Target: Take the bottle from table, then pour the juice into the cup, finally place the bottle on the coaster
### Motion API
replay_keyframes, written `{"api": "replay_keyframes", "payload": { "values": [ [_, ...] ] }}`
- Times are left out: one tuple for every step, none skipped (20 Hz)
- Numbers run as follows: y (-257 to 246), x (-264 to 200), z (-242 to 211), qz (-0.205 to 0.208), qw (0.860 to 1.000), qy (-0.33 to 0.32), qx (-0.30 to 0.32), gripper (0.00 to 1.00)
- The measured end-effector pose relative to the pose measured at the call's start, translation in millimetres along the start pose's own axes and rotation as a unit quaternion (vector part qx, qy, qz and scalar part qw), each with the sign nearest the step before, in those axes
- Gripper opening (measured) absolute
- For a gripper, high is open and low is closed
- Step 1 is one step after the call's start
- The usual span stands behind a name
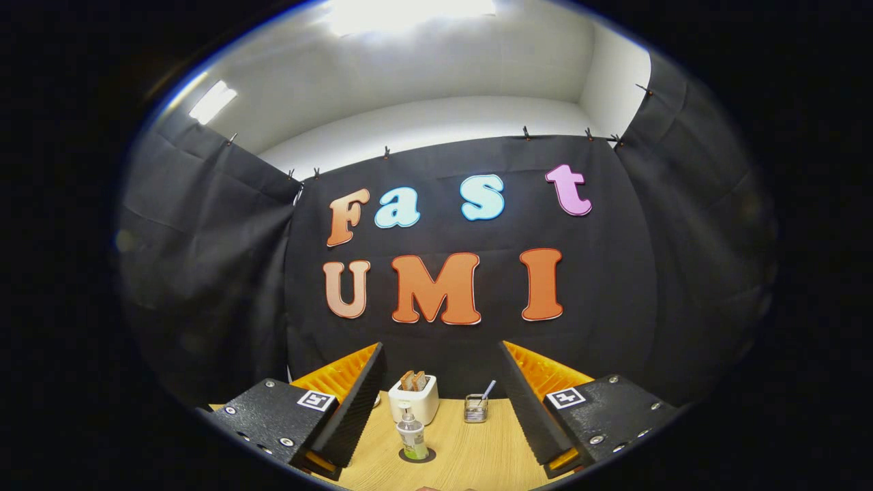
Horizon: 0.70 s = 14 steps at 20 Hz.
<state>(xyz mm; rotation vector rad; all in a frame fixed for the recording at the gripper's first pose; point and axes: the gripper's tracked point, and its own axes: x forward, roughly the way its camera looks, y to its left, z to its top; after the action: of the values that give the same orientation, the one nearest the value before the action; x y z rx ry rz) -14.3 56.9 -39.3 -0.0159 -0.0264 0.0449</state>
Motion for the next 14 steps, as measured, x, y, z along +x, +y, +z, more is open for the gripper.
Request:
{"api": "replay_keyframes", "payload": {
  "values": [
    [1,1,-1,0.001,1.000,-0.001,0.000,0.97],
    [0,1,-1,0.000,1.000,-0.002,-0.001,0.97],
    [-1,1,-1,0.000,1.000,-0.002,-0.002,0.97],
    [-1,1,-3,-0.001,1.000,-0.001,-0.003,0.97],
    [-1,1,-5,0.001,1.000,-0.001,-0.004,0.97],
    [-2,1,-6,0.001,1.000,-0.001,-0.004,0.97],
    [-4,2,-7,0.001,1.000,0.000,-0.004,0.97],
    [-4,3,-10,0.004,1.000,0.002,-0.004,0.97],
    [-4,3,-13,0.008,1.000,0.006,-0.002,0.97],
    [-5,4,-15,0.012,1.000,0.007,0.003,0.97],
    [-7,5,-14,0.012,1.000,0.006,0.009,0.97],
    [-12,4,-14,0.010,1.000,0.006,0.013,0.97],
    [-16,4,-13,0.008,1.000,0.005,0.016,0.97],
    [-18,4,-10,0.008,1.000,0.002,0.018,0.97]
  ]
}}
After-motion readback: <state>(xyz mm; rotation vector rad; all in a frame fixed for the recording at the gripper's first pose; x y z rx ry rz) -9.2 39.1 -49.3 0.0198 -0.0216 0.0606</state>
